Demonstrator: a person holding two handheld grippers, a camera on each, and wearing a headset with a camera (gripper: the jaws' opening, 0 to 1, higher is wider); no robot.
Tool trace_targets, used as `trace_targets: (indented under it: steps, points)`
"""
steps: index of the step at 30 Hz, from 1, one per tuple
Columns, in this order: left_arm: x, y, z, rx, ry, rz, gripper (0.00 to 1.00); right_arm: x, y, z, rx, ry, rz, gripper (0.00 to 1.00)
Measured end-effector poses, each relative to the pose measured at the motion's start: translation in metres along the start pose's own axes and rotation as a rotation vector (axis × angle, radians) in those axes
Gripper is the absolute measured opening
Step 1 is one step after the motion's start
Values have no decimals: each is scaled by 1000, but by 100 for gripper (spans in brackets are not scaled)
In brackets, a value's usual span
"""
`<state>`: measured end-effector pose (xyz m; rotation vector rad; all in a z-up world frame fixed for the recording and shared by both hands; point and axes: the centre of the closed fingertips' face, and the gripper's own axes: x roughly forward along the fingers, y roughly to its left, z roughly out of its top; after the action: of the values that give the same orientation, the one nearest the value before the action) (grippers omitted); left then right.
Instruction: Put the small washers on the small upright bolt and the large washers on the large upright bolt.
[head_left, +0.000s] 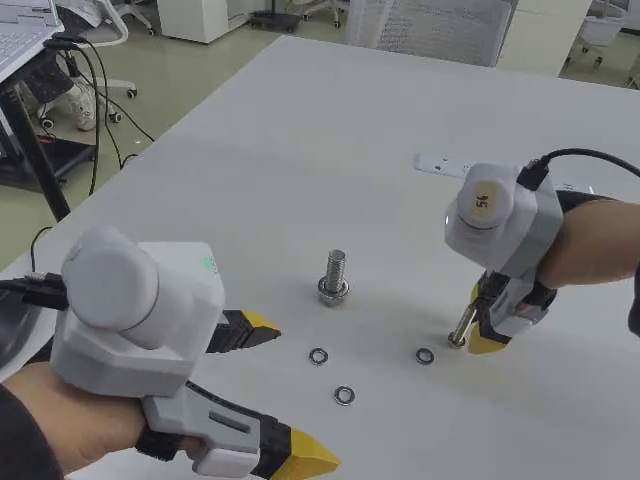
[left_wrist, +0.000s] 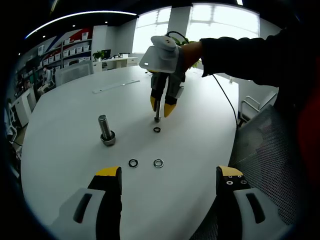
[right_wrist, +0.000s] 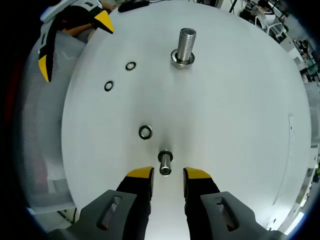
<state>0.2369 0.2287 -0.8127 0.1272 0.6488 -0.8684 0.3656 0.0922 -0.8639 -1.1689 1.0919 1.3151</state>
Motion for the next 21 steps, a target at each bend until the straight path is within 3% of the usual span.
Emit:
trace_targets:
  steps: [14, 21]
  points:
    - [0, 2, 4, 5, -2, -3, 77, -1, 10, -7, 21, -3, 10, 25]
    - [1, 3, 5, 10, -3, -4, 77, -2, 23, -10, 31, -13, 20, 25]
